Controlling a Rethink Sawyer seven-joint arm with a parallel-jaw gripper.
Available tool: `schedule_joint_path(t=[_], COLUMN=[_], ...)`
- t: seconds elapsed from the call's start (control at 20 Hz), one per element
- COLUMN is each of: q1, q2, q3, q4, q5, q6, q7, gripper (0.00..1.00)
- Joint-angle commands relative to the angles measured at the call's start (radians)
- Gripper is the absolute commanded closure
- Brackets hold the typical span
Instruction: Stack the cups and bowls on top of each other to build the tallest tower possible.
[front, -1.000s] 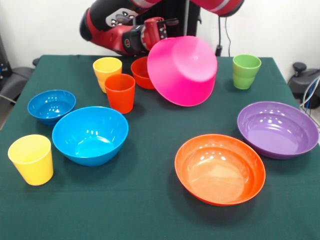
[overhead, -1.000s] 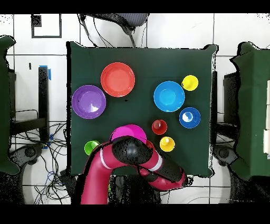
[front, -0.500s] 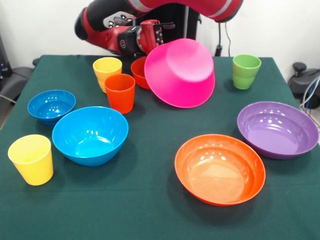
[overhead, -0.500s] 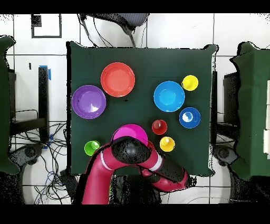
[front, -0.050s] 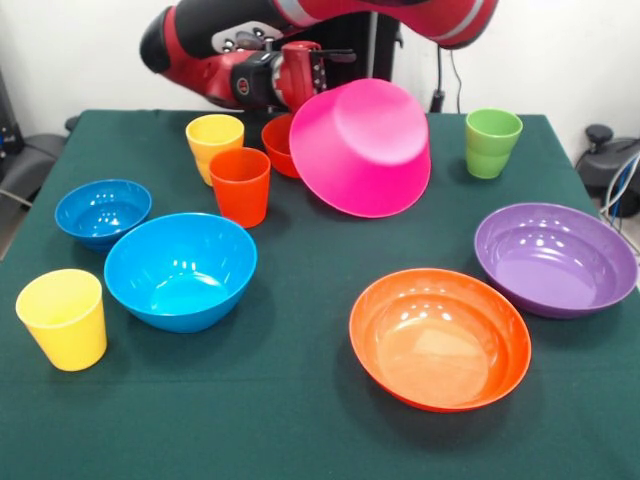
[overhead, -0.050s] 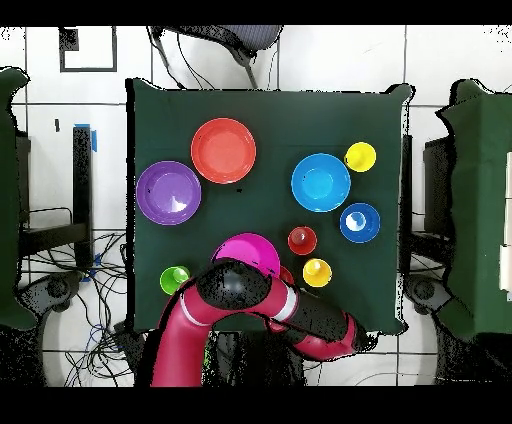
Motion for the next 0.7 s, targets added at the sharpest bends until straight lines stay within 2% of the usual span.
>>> schedule_joint_path(t=[0.05,0.55,0.7], q1=[0.023,0.069,0.085], q2=[0.053,0.122,0.139], q3=[-0.023,-0.142,-0.157], q4=[-0.113,-0.099,-0.096], q5=[0.099,0.161,0.181], q6=[0.055,0.139,0.157], q7=[0.039,0.023,0.022], gripper=[0.0,0.0,0.0])
